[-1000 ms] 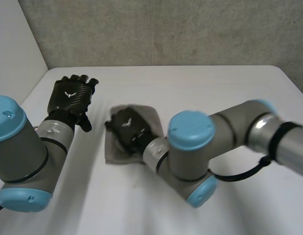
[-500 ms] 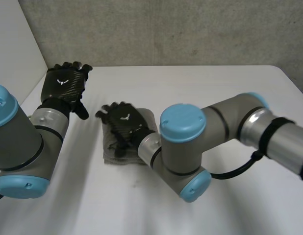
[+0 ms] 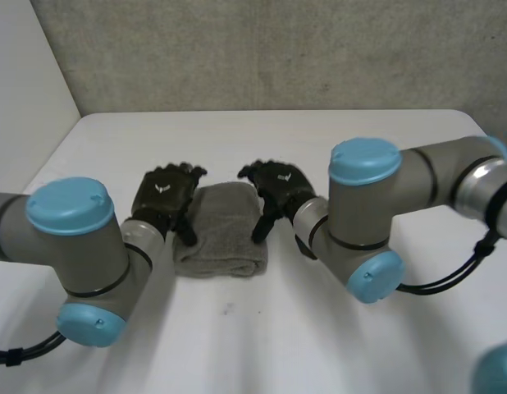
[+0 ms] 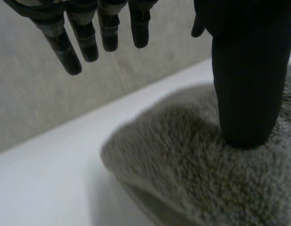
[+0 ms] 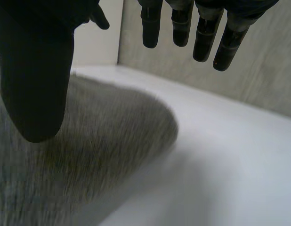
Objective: Fold the laundry
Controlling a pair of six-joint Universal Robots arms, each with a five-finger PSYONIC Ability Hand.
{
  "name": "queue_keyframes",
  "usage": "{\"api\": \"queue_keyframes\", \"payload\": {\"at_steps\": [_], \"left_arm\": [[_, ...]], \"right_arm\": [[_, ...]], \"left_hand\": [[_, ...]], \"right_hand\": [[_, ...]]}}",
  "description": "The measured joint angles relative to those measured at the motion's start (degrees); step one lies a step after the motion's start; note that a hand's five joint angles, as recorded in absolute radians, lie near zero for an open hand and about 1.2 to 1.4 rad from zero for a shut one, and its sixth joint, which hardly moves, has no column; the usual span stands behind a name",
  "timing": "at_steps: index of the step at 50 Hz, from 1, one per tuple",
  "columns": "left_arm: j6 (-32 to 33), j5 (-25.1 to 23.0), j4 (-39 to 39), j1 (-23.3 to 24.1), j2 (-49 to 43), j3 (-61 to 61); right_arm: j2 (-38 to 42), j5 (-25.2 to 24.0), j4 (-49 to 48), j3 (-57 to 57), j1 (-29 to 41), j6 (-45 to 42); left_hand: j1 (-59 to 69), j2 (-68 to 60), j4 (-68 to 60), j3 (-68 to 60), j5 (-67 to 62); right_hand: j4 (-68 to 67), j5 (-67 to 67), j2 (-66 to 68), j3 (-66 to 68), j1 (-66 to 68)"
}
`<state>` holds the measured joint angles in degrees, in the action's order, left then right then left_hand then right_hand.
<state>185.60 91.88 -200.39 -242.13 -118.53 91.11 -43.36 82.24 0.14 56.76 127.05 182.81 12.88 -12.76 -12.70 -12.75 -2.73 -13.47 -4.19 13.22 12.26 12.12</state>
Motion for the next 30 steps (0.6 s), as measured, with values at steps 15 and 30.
{"api": "queue_keyframes", "payload": {"at_steps": [15, 30], "left_arm": [[4.83, 0.01, 6.11, -2.26, -3.27, 0.19], [5.27, 0.14, 20.59, -1.39, 15.79, -11.01]], "right_arm": [[7.85, -0.57, 5.68, -8.39, 0.25, -2.02], [-22.66, 6.92, 4.92, 3.18, -9.3, -6.0]], "left_hand": [[-0.08, 0.22, 0.15, 0.12, 0.2], [-1.49, 1.63, 1.57, 1.57, 1.03]], "right_hand": [[0.0, 0.0, 0.0, 0.0, 0.0], [0.0, 0.0, 0.0, 0.0, 0.0]]}}
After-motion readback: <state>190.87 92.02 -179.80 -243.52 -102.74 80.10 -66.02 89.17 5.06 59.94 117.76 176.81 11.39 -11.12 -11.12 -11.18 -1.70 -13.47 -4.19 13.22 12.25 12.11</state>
